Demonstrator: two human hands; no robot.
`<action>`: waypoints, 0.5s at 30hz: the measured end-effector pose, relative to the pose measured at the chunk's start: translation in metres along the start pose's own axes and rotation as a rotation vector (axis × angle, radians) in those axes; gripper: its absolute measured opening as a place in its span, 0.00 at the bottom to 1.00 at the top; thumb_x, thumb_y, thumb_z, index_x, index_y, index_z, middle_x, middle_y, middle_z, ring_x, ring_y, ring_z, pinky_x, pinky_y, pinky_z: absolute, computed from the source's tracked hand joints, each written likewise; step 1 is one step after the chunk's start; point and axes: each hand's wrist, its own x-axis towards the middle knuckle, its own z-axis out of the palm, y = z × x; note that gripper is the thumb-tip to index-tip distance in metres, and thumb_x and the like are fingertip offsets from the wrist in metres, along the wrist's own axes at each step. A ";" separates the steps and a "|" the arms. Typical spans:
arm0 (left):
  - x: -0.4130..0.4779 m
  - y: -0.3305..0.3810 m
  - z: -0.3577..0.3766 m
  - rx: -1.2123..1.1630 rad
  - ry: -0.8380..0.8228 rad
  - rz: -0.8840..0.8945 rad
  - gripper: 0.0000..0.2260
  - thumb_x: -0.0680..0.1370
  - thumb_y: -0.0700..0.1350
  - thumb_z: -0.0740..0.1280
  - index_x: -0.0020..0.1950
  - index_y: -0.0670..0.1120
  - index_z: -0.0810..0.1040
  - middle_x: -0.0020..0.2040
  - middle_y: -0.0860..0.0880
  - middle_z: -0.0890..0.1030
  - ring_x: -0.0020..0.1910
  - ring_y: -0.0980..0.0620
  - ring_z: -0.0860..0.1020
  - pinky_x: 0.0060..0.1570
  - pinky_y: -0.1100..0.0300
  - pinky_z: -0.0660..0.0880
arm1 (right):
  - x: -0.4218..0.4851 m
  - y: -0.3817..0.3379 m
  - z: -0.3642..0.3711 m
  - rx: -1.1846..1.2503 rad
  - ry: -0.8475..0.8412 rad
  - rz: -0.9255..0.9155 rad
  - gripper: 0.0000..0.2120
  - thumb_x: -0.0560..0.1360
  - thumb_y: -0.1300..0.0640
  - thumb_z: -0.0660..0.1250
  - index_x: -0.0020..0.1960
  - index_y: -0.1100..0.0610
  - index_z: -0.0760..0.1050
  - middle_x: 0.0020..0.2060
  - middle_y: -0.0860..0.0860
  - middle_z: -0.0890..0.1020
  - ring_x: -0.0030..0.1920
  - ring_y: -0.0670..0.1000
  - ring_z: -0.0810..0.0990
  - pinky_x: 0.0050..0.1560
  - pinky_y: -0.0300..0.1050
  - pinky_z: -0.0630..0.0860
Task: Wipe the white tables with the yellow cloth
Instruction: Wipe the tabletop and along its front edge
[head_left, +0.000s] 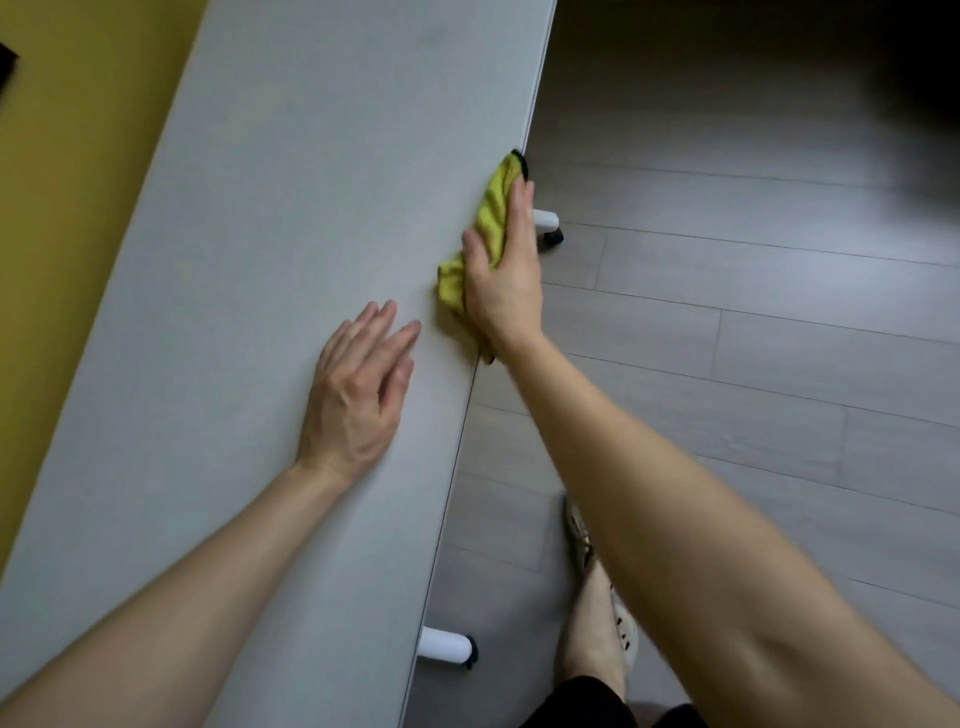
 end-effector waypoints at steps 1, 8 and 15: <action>-0.010 -0.001 -0.002 0.001 -0.005 0.000 0.17 0.88 0.45 0.63 0.77 0.47 0.79 0.81 0.44 0.73 0.82 0.44 0.70 0.80 0.40 0.66 | -0.034 0.003 0.003 0.003 0.021 -0.013 0.36 0.84 0.57 0.66 0.88 0.56 0.55 0.88 0.52 0.55 0.87 0.49 0.55 0.81 0.32 0.53; -0.075 -0.002 -0.019 0.031 -0.074 0.071 0.20 0.88 0.44 0.62 0.81 0.46 0.74 0.84 0.45 0.69 0.84 0.44 0.66 0.79 0.35 0.66 | -0.273 0.012 -0.013 0.060 -0.174 0.042 0.38 0.86 0.60 0.67 0.88 0.53 0.50 0.88 0.46 0.49 0.87 0.44 0.50 0.82 0.33 0.52; -0.131 0.003 -0.024 0.074 -0.037 -0.005 0.23 0.87 0.47 0.60 0.83 0.49 0.72 0.86 0.46 0.65 0.86 0.45 0.62 0.81 0.31 0.58 | -0.138 0.009 0.000 -0.028 -0.062 0.012 0.38 0.84 0.56 0.67 0.89 0.53 0.52 0.88 0.50 0.52 0.87 0.47 0.52 0.75 0.24 0.49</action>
